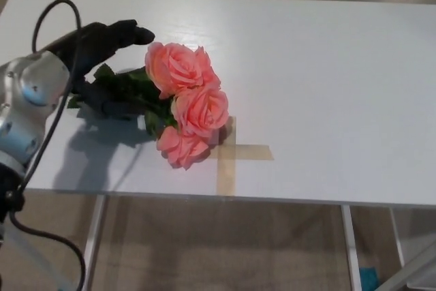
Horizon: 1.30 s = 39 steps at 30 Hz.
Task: Use the left hand to pick up the rose and passes it to a human.
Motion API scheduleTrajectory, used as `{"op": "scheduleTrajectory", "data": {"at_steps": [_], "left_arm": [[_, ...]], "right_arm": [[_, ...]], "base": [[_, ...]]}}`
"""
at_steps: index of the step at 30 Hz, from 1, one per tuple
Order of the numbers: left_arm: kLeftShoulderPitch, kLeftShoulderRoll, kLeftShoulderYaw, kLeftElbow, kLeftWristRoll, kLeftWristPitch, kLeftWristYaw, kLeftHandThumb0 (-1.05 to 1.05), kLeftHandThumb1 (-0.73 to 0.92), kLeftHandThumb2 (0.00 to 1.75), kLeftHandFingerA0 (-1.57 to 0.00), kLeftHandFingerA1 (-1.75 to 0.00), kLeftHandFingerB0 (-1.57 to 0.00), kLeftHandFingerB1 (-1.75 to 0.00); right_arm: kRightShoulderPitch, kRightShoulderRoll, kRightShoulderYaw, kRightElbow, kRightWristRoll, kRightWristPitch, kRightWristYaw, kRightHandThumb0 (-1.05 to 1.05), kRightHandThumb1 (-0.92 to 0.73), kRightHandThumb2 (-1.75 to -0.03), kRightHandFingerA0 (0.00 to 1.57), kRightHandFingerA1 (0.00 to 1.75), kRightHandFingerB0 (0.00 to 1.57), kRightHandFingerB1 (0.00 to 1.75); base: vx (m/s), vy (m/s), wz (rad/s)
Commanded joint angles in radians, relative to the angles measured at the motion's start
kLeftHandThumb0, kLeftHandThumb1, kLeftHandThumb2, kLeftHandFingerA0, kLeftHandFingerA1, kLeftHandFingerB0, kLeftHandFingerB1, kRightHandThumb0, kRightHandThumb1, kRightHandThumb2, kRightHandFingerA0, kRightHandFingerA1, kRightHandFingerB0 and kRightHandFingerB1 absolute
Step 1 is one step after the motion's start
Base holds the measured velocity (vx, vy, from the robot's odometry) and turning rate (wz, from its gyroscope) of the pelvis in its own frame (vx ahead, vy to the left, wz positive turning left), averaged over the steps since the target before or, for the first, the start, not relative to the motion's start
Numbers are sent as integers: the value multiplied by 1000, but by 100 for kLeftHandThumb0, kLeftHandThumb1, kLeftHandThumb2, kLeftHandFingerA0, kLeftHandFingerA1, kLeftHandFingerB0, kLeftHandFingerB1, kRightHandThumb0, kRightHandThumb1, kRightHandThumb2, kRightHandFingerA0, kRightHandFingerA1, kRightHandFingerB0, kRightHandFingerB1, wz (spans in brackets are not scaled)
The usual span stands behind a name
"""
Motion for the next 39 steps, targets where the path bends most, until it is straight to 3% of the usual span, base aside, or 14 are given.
{"op": "scheduleTrajectory", "data": {"at_steps": [1, 13, 18, 20, 24, 25, 26, 27, 30, 31, 32, 34, 36, 39], "left_arm": [[-9, -18, -25, 21, 79, 7, 26, -55, 37, 73, -4, -25, -7, -35], [-34, -78, -94, 134, 170, -68, 96, -55, 37, 75, -5, -25, -5, -35], [-21, -94, -100, 158, 180, -87, 114, -67, 44, 72, -6, -32, -5, -30], [-8, -110, -115, 191, 194, -103, 125, -60, 43, 70, -24, -39, -8, -35], [-12, -113, -117, 210, 198, -115, 131, -60, 43, 70, -24, -39, -8, -35], [-16, -122, -124, 233, 198, -105, 111, -36, 59, 58, -50, -37, -25, -30], [-15, -124, -121, 238, 192, -108, 107, -31, 66, 63, -69, -47, -34, -33], [-10, -124, -118, 238, 187, -111, 98, -24, 73, 62, -77, -48, -47, -36], [-10, -125, -116, 242, 188, -116, 96, -24, 73, 62, -77, -48, -47, -36], [-32, -132, -149, 242, 226, -65, 62, -17, 81, 64, -107, -56, -65, -45], [-36, -133, -157, 241, 235, -53, 55, -17, 81, 64, -110, -58, -63, -44], [-39, -129, -172, 238, 249, -47, 56, -17, 81, 64, -109, -57, -57, -42], [-30, -126, -168, 226, 244, -48, 68, -18, 82, 64, -77, -47, -46, -39], [-22, -128, -161, 219, 244, -48, 89, -19, 81, 64, -60, -42, -45, -38]], "right_arm": [[3, -4, 0, 5, -4, 1, 8, -31, -70, -61, 69, 44, 50, 38], [-8, -3, -3, 6, -1, 5, 19, -31, -70, -61, 69, 44, 51, 38], [-10, -4, 1, 6, -4, 6, 18, -30, -70, -61, 70, 45, 51, 38], [-11, -4, 4, 5, -7, 7, 20, -30, -70, -61, 70, 45, 51, 38], [-11, -3, 5, 5, -6, 7, 21, -30, -70, -61, 70, 45, 51, 38], [-13, -3, 0, 7, -1, 6, 24, -30, -70, -61, 70, 45, 49, 38], [-13, -3, 3, 8, -4, 5, 24, -30, -70, -61, 71, 45, 49, 38], [-13, -4, 4, 8, -6, 4, 28, -30, -70, -61, 70, 45, 49, 38], [-13, -5, 4, 8, -6, 3, 29, -30, -70, -61, 70, 45, 49, 38], [-21, -8, -2, 8, 2, 10, 43, -30, -70, -61, 67, 44, 50, 38], [-22, -8, -4, 8, 4, 12, 45, -30, -70, -61, 67, 44, 50, 38], [-25, -7, -5, 9, 3, 17, 49, -30, -70, -61, 66, 44, 50, 38], [-25, -8, -4, 9, 2, 19, 53, -30, -70, -61, 65, 43, 49, 38], [-25, -9, -2, 9, -1, 22, 53, -31, -70, -61, 65, 43, 49, 38]], "base": [[0, 0, 0], [0, 0, 0], [0, 0, 0], [0, 0, 0], [0, 0, 0], [0, 0, 0], [0, 0, 0], [0, 0, 0], [0, 0, 0], [0, 0, 0], [0, 0, 0], [0, 0, 0], [0, 0, 0], [0, 0, 0]]}}
